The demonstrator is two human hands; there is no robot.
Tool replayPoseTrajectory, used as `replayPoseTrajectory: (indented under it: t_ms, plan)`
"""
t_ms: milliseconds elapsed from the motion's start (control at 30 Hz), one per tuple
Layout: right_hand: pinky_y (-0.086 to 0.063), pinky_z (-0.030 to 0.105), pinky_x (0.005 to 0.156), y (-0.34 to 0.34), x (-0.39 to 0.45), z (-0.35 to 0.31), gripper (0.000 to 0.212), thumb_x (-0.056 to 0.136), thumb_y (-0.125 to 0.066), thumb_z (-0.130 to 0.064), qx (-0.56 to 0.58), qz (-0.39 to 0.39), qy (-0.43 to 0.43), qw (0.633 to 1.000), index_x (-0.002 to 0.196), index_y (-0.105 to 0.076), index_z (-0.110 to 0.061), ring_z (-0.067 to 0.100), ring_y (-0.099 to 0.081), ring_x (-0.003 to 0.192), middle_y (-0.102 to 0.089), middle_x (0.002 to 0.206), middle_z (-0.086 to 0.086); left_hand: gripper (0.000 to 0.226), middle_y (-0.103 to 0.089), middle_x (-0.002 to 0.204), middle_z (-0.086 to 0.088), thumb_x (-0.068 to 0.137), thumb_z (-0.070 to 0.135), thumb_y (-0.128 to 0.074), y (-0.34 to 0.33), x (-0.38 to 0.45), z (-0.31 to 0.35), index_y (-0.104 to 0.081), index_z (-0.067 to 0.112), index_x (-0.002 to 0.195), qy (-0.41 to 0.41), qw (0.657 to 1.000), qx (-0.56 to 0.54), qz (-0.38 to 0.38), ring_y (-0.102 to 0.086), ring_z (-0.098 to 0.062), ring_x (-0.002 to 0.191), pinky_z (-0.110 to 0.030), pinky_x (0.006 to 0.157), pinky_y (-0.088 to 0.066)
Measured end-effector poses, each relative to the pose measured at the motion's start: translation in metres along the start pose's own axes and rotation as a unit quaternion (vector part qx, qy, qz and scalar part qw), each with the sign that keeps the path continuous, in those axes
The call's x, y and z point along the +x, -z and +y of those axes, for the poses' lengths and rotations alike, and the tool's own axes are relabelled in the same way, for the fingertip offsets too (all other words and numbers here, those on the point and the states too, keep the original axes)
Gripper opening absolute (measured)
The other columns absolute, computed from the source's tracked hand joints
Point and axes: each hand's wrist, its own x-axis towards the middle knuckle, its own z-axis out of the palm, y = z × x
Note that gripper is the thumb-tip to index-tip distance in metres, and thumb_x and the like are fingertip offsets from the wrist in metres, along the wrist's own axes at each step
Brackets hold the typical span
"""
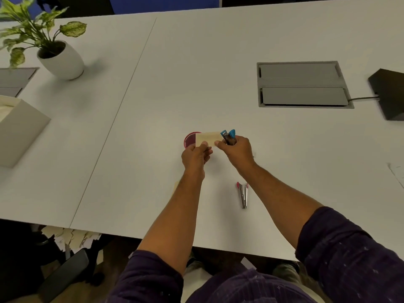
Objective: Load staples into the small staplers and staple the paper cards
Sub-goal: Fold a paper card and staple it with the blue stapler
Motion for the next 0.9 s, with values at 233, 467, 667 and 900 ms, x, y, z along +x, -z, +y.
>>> replayPoseTrajectory:
  t_ms: [233, 467, 667, 900]
  plan:
    - [-0.051, 0.032, 0.067, -0.029, 0.018, -0.005, 0.020, 0.085, -0.080, -0.028, -0.072, 0.007, 0.016, 0.997, 0.082, -0.066, -0.014, 0.019, -0.061, 0.068, -0.066, 0.075, 0.006, 0.020, -0.074, 0.102, -0.010, 0.084, 0.014, -0.077, 0.018, 0.022, 0.002, -0.066, 0.012, 0.101, -0.034, 0.993, 0.067, 0.091, -0.074, -0.016, 0.067, -0.027, 0.063, -0.056]
    - [-0.039, 0.019, 0.053, -0.051, 0.035, -0.004, 0.016, 0.083, -0.077, -0.021, -0.143, 0.002, 0.015, 0.990, 0.079, -0.064, -0.013, 0.010, -0.055, 0.058, -0.057, 0.063, -0.006, 0.007, -0.072, 0.102, -0.007, 0.085, 0.008, -0.073, 0.026, 0.034, -0.003, -0.071, 0.011, 0.091, -0.045, 0.983, 0.137, 0.114, -0.070, -0.025, 0.093, -0.041, 0.085, -0.062]
    - [-0.033, 0.016, 0.051, -0.064, 0.044, 0.007, 0.011, 0.088, -0.070, -0.021, -0.236, -0.030, 0.012, 0.971, 0.085, -0.065, -0.013, 0.015, -0.054, 0.060, -0.052, 0.062, -0.007, 0.004, -0.074, 0.094, -0.004, 0.085, 0.008, -0.075, 0.029, 0.036, -0.009, -0.074, 0.011, 0.087, -0.048, 0.981, 0.153, 0.104, -0.071, -0.024, 0.090, -0.038, 0.081, -0.062]
    - [-0.054, 0.026, 0.074, -0.069, 0.045, 0.016, 0.036, 0.093, -0.071, -0.032, -0.267, -0.043, 0.008, 0.963, 0.119, -0.071, -0.008, 0.026, -0.072, 0.092, -0.075, 0.109, 0.010, 0.010, -0.071, 0.083, 0.007, 0.086, 0.017, -0.077, 0.030, 0.040, -0.009, -0.072, 0.023, 0.080, -0.039, 0.977, 0.179, 0.107, -0.073, -0.021, 0.087, -0.023, 0.073, -0.058]
